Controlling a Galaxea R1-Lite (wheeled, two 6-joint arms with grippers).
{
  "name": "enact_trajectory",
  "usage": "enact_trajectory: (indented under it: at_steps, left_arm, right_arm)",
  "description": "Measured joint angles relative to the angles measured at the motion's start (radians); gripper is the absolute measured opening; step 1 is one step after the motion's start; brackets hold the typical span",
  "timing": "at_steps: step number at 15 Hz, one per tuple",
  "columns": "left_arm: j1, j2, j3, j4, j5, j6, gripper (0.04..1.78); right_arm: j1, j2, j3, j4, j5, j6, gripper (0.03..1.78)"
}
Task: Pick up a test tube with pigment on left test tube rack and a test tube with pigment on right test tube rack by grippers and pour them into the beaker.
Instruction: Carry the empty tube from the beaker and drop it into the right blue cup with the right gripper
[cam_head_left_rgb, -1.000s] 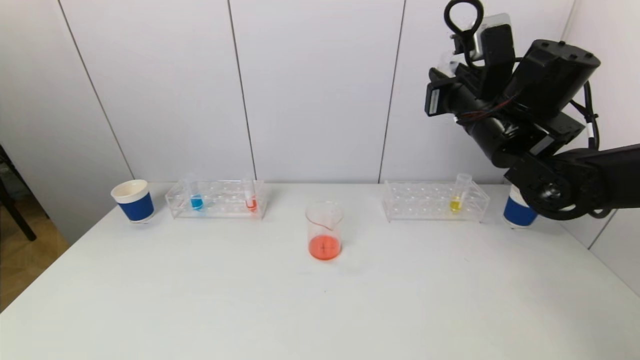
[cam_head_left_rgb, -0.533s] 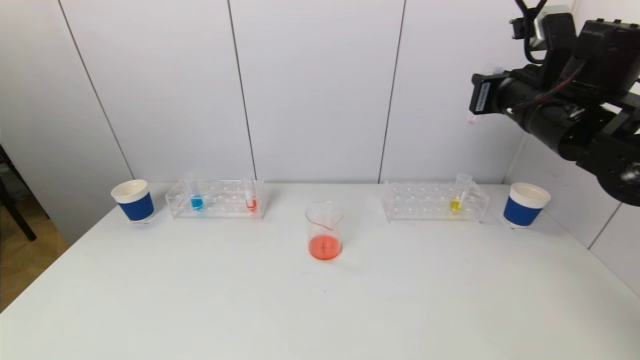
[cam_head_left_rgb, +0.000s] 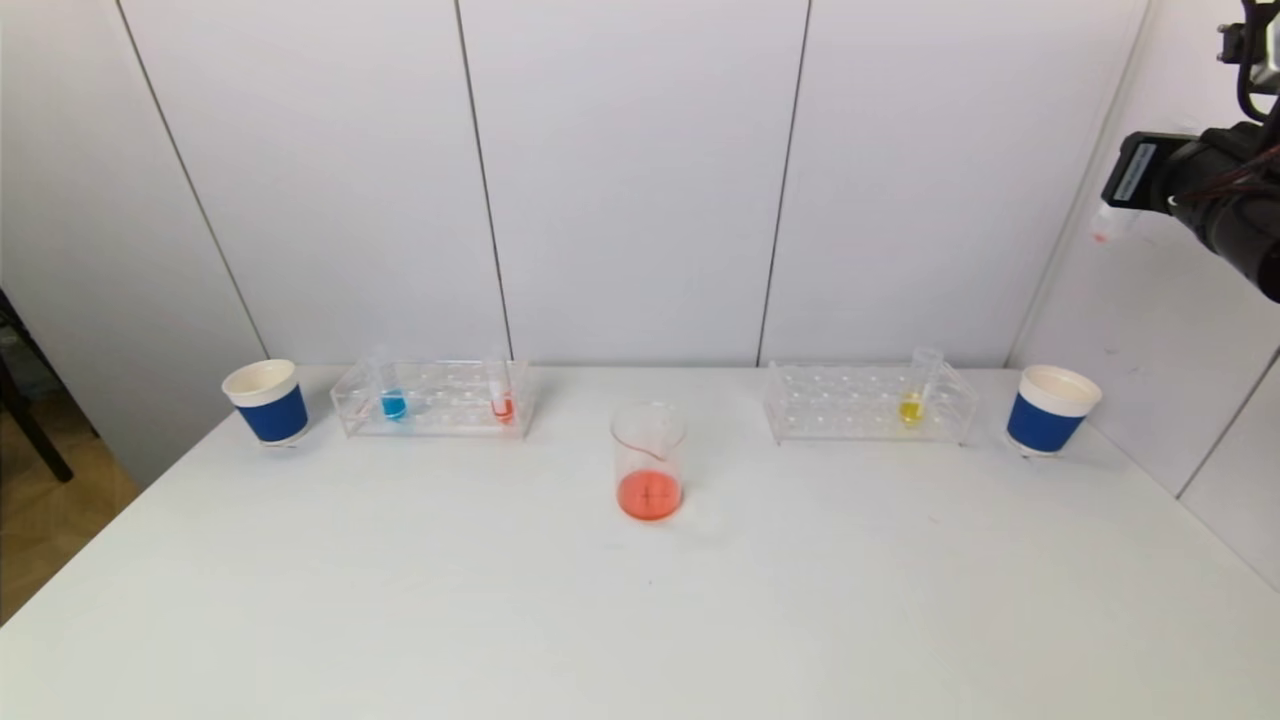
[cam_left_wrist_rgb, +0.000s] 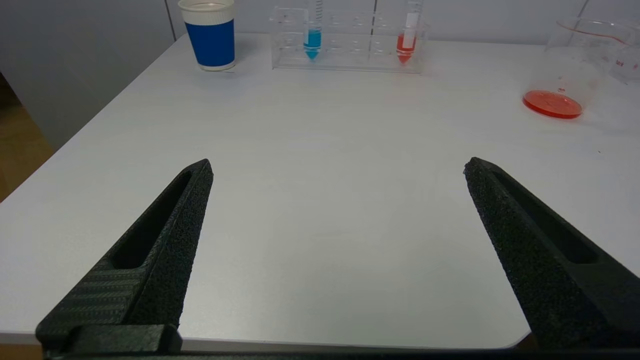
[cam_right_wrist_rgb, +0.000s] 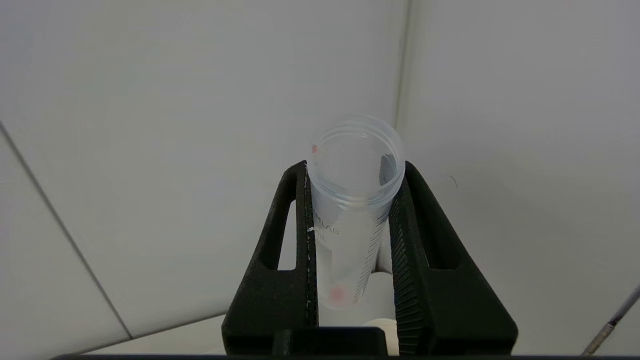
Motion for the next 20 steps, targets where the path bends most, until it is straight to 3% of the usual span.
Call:
enact_trajectory:
  at_steps: [5,8,20]
  left_arm:
    - [0.0,0.0,0.0,0.0,0.0,-0.001,1.76]
    - [0.0,0.0,0.0,0.0,0.0,0.0,1.76]
    - [0.0,0.0,0.0,0.0,0.0,0.0,1.76]
  right_arm:
    - [-0.093,0.074,0.001,-0.013,0.01,0.037,0.48]
    - [-0.131,0.128,-0.014,-0.013,0.066,0.068,0.48]
    - [-0.201,0.434,-0.076,-0.174,0.076,0.081,0.48]
